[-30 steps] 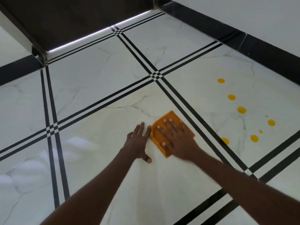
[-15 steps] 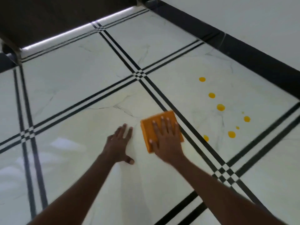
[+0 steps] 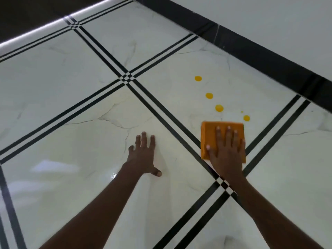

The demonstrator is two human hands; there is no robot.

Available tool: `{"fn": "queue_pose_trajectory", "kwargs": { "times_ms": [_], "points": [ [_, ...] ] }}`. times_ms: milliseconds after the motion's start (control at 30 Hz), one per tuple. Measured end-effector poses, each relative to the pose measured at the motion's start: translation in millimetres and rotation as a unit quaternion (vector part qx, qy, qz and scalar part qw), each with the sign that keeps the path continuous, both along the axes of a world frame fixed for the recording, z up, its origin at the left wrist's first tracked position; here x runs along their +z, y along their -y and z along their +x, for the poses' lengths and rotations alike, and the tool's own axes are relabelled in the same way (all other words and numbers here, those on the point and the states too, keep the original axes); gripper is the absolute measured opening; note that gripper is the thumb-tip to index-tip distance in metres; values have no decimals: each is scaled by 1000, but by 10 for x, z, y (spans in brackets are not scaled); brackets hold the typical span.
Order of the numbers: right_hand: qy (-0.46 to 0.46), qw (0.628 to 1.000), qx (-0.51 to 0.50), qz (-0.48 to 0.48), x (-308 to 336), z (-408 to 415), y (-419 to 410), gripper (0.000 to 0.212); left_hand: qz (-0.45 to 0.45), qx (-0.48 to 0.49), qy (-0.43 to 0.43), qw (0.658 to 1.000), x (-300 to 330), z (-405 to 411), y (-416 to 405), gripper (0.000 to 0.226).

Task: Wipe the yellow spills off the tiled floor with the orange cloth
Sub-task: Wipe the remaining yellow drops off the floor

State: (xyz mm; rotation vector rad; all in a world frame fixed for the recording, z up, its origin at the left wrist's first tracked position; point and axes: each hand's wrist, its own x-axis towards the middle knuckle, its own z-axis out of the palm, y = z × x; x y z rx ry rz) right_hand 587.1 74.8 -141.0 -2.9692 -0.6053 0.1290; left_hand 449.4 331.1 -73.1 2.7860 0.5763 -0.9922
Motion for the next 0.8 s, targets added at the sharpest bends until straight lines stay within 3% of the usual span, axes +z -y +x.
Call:
{"fn": "queue_pose_trajectory", "kwargs": {
  "times_ms": [67,133,233,300,433,533,667,800],
  "points": [
    [4,998,-57,30,11,265,-412,79,43,-7,0,999,-71,-7,90,150],
    [8,997,-51,58,36,67,-736,79,57,-6,6,998,-89,-24,115,151],
    [-7,994,98,52,57,-774,-745,76,46,-1,4,999,-29,-42,85,150],
    [-17,989,134,55,83,-1003,-418,78,41,-6,-24,999,47,-12,55,150],
    [-27,999,42,17,56,-643,447,79,-6,6,-62,998,169,62,-30,148],
    [-38,998,-43,11,31,34,607,83,2,-6,-53,999,113,-11,-71,150],
    [-54,981,-175,64,25,691,-259,87,40,-19,-40,998,-5,-51,45,157],
    [-7,997,-42,69,26,83,-1017,80,27,-11,-26,999,25,-35,-9,152]
  ]
}}
